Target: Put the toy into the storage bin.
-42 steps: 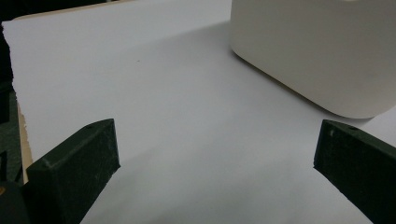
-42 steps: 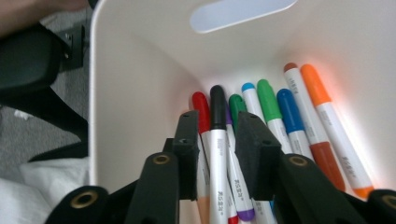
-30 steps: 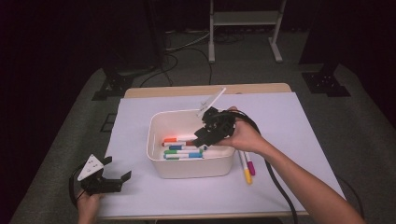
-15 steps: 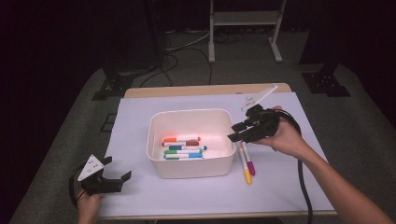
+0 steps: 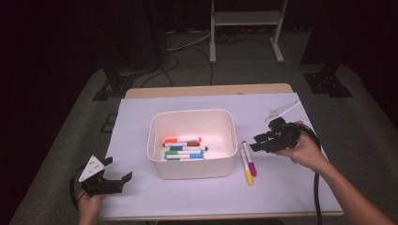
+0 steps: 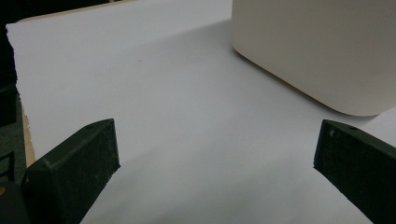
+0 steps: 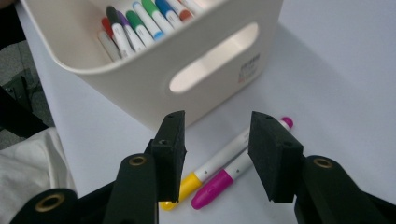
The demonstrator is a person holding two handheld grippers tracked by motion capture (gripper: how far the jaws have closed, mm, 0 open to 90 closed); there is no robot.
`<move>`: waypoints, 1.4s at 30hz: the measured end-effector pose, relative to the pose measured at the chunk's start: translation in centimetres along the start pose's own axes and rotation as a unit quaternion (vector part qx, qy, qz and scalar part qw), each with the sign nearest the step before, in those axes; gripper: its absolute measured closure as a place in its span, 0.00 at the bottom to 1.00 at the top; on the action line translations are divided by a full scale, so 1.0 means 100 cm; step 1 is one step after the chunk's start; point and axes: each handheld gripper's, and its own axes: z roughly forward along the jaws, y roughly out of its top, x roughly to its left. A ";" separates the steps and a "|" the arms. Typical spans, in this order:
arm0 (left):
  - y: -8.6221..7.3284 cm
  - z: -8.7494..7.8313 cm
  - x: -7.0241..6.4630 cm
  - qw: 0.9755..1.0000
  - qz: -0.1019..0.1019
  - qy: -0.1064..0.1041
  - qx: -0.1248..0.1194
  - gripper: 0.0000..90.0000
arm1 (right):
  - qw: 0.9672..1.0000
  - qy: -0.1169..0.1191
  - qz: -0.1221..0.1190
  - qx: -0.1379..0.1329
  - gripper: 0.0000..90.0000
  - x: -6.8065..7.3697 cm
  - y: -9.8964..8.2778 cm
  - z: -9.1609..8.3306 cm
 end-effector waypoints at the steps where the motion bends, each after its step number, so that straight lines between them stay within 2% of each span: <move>1: 0.000 0.000 0.000 1.000 -0.001 -0.001 0.000 0.00 | 1.000 -0.001 0.002 0.003 0.61 -0.002 -0.003 0.004; 9: 0.000 0.000 0.001 1.000 0.000 -0.001 0.000 0.00 | 0.999 -0.003 0.029 0.020 0.59 -0.015 -0.023 0.034; 13: 0.000 -0.001 0.001 1.000 0.001 -0.001 -0.001 0.00 | 0.999 -0.012 0.031 0.030 0.59 -0.018 -0.030 0.047; 20: 0.000 -0.001 0.000 1.000 0.000 -0.001 -0.001 0.00 | 0.998 -0.042 0.032 0.042 0.60 -0.022 -0.038 0.064; 24: 0.000 -0.001 0.001 1.000 0.002 -0.001 -0.002 0.00 | 0.997 -0.050 0.043 0.041 0.60 -0.026 -0.039 0.073; 32: 0.000 -0.001 0.001 1.000 0.001 -0.002 -0.003 0.00 | 0.996 -0.069 0.048 0.044 0.61 -0.029 -0.041 0.080; 42: 0.000 0.000 0.000 1.000 0.002 -0.001 -0.001 0.00 | 0.993 -0.086 0.069 0.036 0.61 -0.038 -0.058 0.067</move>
